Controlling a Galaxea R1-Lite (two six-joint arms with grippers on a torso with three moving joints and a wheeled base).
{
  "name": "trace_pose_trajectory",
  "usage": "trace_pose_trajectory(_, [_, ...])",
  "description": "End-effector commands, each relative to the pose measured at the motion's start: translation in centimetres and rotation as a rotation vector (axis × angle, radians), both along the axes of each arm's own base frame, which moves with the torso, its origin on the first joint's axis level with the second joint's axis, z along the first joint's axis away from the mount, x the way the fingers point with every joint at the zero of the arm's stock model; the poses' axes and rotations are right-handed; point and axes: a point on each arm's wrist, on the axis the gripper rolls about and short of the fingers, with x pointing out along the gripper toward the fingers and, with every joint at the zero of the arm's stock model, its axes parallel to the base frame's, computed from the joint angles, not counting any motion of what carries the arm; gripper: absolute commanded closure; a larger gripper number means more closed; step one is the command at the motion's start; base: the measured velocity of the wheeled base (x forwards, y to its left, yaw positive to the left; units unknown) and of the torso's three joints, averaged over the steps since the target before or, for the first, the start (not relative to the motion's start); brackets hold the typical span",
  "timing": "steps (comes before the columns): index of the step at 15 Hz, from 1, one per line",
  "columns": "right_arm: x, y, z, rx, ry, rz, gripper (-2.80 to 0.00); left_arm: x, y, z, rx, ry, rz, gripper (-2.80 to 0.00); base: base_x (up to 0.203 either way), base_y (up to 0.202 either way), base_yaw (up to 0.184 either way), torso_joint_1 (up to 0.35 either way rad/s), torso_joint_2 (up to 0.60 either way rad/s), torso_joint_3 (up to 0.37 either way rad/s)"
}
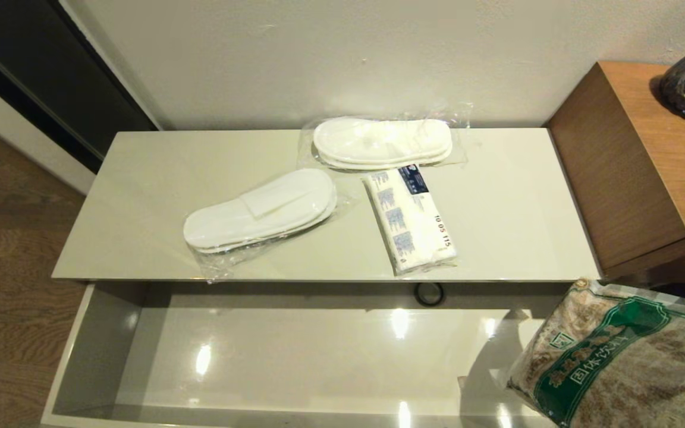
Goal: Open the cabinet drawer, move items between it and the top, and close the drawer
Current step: Put the solid drinks in the drawer
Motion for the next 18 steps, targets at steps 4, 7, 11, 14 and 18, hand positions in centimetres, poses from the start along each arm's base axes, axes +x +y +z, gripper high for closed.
trace_pose_trajectory(4, [5.7, 1.5, -2.3, -0.001, 0.138, -0.042, 0.00, 0.0, 0.0, 0.0, 0.000, 0.000, -0.001, 0.00, 0.000, 0.000, 0.000, 0.000, 0.00, 0.000])
trace_pose_trajectory(7, [8.7, 2.4, -3.9, 0.011, 0.205, -0.081, 0.00, 0.0, 0.0, 0.0, -0.001, 0.000, -0.001, 0.00, 0.000, 0.000, 0.000, 0.000, 0.00, 0.000])
trace_pose_trajectory(11, [12.2, 3.2, -5.2, 0.011, 0.185, -0.124, 0.00, 0.0, 0.0, 0.0, -0.003, -0.001, -0.001, 0.00, 0.000, 0.000, 0.000, 0.000, 0.00, 0.000])
trace_pose_trajectory(14, [13.9, 3.7, -5.2, 0.012, 0.165, -0.119, 0.00, 0.0, 0.0, 0.0, -0.003, -0.001, -0.001, 0.00, 0.000, 0.000, 0.000, 0.000, 0.00, 0.000])
trace_pose_trajectory(18, [12.3, 3.8, -3.9, -0.014, 0.093, 0.017, 0.00, 0.0, 0.0, 0.0, -0.003, -0.002, -0.001, 0.00, 0.000, 0.000, 0.000, 0.000, 0.00, 0.000])
